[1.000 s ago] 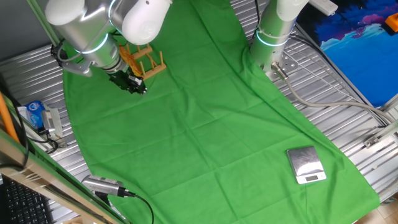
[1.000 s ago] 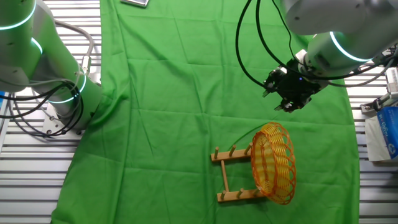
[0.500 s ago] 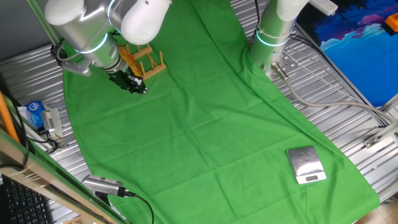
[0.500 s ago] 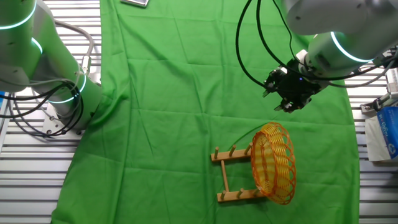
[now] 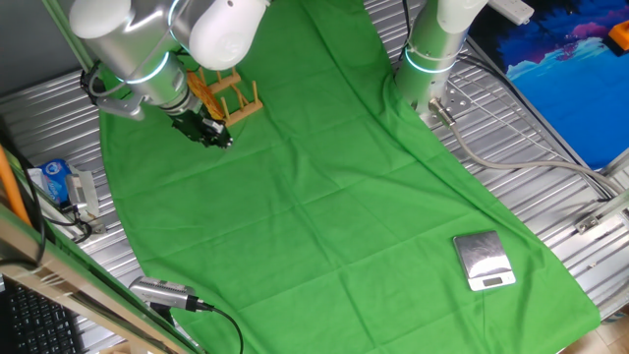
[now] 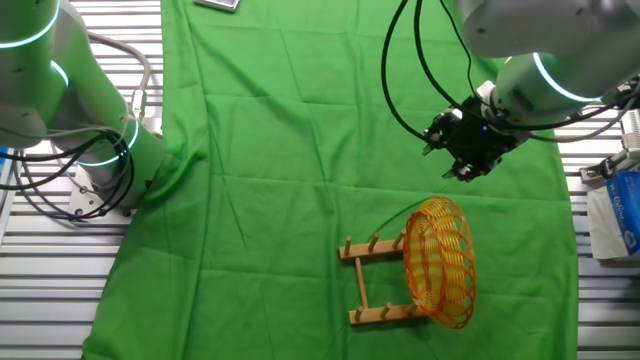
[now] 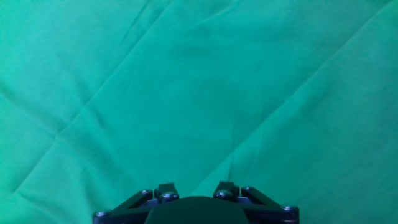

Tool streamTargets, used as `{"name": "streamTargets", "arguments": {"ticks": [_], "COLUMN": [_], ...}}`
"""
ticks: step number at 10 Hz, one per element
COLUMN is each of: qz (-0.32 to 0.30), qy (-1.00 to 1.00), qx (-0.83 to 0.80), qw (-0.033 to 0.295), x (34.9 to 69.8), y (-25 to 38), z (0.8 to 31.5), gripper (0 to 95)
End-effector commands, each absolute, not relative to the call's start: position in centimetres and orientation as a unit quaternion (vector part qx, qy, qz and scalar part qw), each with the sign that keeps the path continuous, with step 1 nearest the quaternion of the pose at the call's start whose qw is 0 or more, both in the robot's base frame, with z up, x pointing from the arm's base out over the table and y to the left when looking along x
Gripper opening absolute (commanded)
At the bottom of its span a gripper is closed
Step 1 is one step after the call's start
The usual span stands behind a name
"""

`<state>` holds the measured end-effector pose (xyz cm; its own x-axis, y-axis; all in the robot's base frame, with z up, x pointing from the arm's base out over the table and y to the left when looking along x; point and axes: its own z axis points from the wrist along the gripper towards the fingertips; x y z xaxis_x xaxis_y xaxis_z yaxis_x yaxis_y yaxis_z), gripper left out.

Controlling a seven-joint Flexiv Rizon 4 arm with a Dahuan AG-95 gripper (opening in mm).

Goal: Take the dish off the dish rack

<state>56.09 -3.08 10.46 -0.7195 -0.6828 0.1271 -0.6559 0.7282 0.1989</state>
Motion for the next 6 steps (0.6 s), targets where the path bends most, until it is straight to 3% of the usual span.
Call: {"name": "streamTargets", "arguments": {"ticks": [1,2,6], "qz": [-0.081,-0.081,-0.085], "qy": [-0.909,-0.905,-0.879], "qx": [0.396,0.404,0.457], "qw": [0.103,0.105,0.103], "x": [55.8,55.7,55.4], "y": [-3.7,-3.9,-6.2], "z": [10.7,10.8,12.1], "gripper": [57.0,76.0,76.0]}}
